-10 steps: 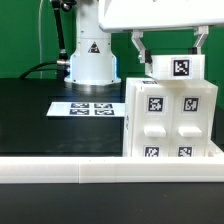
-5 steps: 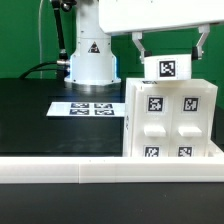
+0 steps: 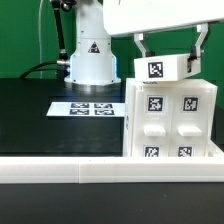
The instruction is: Assemble cabinet
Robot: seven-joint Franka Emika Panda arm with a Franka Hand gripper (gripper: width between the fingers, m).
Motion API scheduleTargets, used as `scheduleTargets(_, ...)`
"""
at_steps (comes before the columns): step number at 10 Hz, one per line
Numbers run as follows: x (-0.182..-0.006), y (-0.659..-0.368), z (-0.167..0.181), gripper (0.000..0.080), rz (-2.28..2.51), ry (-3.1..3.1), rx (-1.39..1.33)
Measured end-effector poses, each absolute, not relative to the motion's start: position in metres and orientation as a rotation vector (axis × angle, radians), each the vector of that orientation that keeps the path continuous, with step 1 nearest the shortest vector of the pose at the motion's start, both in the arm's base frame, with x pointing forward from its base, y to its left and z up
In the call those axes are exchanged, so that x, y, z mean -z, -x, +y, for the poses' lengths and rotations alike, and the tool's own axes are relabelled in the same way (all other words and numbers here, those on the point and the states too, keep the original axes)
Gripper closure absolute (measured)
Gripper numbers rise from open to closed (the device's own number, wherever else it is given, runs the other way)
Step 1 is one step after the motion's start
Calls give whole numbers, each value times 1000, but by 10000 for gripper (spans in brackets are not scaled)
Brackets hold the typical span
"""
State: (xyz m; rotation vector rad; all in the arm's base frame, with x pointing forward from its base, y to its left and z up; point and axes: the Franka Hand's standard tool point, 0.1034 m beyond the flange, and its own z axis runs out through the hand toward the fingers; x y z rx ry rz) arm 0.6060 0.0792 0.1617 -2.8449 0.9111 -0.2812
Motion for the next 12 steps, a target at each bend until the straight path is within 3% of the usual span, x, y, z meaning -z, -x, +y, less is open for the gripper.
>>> scheduleTargets(6, -161, -607, 93, 239, 1747, 2278, 214)
scheduleTargets(12, -161, -608, 94, 239, 2091, 1881, 100)
